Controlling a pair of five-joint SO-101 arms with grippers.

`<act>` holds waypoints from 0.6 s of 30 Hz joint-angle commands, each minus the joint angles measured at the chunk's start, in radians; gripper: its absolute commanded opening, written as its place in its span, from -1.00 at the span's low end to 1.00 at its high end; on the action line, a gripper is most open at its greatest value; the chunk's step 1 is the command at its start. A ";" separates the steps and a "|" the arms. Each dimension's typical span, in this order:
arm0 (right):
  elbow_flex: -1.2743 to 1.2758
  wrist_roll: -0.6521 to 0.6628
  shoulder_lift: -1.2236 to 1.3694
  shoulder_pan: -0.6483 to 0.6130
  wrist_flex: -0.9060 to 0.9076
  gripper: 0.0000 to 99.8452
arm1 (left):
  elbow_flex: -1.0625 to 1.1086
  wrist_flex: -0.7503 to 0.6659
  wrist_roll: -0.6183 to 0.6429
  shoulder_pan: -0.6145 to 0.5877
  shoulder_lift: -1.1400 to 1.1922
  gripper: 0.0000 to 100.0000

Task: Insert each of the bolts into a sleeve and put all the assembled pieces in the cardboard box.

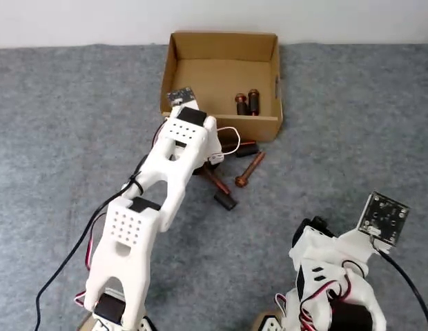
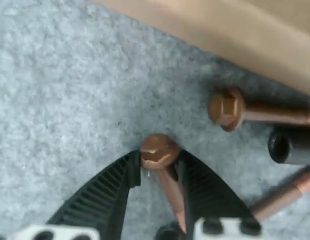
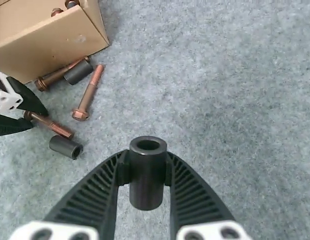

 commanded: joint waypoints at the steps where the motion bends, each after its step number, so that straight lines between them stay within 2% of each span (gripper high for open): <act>1: -0.008 -0.005 0.001 0.012 -0.022 -0.98 | -0.097 0.064 0.005 0.002 0.060 -0.74; 5: -0.006 -0.005 0.001 0.012 -0.022 -0.98 | -0.226 0.144 0.028 0.000 0.127 -0.76; 9: -0.006 -0.005 0.001 0.012 -0.022 -0.98 | -0.344 0.193 0.031 0.003 0.183 -0.99; 18: -0.006 -0.005 0.001 0.012 -0.022 -0.98 | -0.556 0.273 0.028 -0.002 0.215 -0.99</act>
